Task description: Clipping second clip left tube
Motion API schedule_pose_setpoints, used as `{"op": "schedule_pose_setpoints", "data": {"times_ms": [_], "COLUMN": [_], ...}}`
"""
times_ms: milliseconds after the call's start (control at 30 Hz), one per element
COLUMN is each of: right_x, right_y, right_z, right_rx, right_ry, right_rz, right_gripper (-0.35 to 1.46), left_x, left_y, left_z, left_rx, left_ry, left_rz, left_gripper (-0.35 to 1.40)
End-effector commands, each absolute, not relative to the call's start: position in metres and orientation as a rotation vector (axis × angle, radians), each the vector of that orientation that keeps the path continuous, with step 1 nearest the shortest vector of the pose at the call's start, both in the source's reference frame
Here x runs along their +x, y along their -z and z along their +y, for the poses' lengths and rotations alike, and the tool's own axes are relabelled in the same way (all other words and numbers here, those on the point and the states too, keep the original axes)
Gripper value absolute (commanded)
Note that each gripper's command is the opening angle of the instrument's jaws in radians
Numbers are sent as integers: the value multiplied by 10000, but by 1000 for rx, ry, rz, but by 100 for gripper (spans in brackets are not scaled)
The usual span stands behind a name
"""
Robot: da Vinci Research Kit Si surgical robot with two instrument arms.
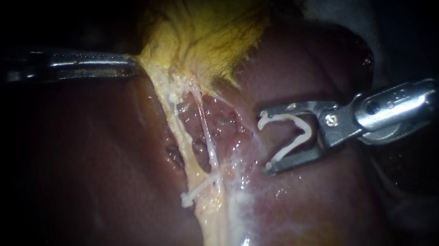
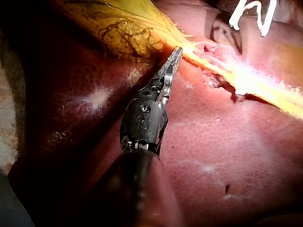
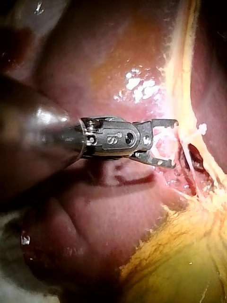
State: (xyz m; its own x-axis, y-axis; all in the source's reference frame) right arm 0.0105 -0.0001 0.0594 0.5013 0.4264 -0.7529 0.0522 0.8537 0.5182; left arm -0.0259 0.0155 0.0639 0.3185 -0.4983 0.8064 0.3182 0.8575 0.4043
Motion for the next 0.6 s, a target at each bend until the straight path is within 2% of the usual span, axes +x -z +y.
{"op": "schedule_pose_setpoints", "data": {"times_ms": [33,367,600], "right_x": [107,146,168], "right_y": [-595,-623,-647], "right_z": [-1,-5,-7], "right_rx": [545,691,761], "right_ry": [-250,-323,-348], "right_rz": [1046,1124,1143], "right_gripper": [55,55,55], "left_x": [-259,-260,-260], "left_y": [-640,-640,-640], "left_z": [156,155,155], "left_rx": [182,181,181], "left_ry": [541,541,541], "left_rz": [-1125,-1125,-1125], "left_gripper": [-35,-35,-35]}}
